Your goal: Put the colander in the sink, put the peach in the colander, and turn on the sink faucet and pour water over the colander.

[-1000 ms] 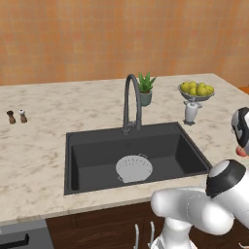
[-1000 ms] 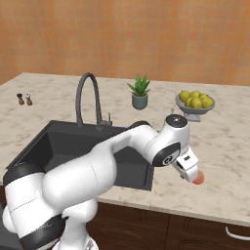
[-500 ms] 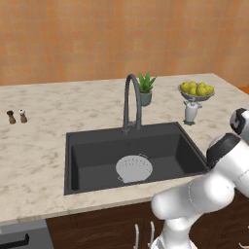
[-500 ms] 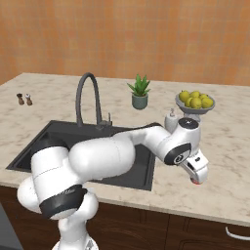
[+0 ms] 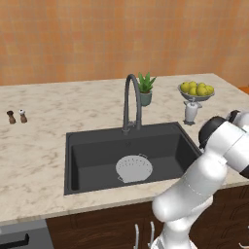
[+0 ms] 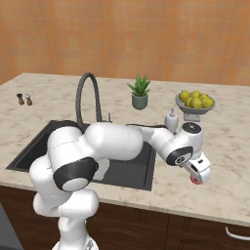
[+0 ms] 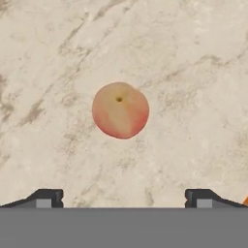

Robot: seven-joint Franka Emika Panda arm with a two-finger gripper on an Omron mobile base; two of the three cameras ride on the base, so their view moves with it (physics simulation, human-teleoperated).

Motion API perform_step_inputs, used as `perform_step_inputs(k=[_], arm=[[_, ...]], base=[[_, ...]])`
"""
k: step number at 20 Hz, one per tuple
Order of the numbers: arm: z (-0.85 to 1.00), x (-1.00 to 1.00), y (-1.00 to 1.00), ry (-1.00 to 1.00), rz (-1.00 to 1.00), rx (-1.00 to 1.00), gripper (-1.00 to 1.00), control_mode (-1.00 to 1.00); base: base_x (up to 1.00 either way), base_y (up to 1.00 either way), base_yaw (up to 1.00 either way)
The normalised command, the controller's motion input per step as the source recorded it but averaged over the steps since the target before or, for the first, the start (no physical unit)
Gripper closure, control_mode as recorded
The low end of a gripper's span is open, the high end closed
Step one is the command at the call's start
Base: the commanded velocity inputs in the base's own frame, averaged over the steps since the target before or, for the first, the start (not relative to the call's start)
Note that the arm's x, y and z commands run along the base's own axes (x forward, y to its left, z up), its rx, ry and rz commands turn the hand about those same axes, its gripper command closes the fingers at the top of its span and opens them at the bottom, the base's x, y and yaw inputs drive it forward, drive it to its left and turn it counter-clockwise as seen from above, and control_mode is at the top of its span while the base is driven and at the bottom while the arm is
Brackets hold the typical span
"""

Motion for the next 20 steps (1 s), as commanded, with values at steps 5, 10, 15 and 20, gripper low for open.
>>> perform_step_inputs(k=[5, 10, 15, 20], arm=[[-0.30, 0.20, -0.20, 0.00, 0.02, 0.00, -1.00, -1.00], [-0.34, 0.17, -0.26, 0.02, 0.03, 0.00, -1.00, -1.00], [-0.28, 0.20, -0.32, 0.02, 0.04, 0.00, -1.00, -1.00], [-0.01, 0.38, -0.27, 0.00, 0.04, 0.05, -1.00, -1.00]], base=[[0.00, 0.00, 0.00], [0.00, 0.00, 0.00], [0.00, 0.00, 0.00], [0.00, 0.00, 0.00]])
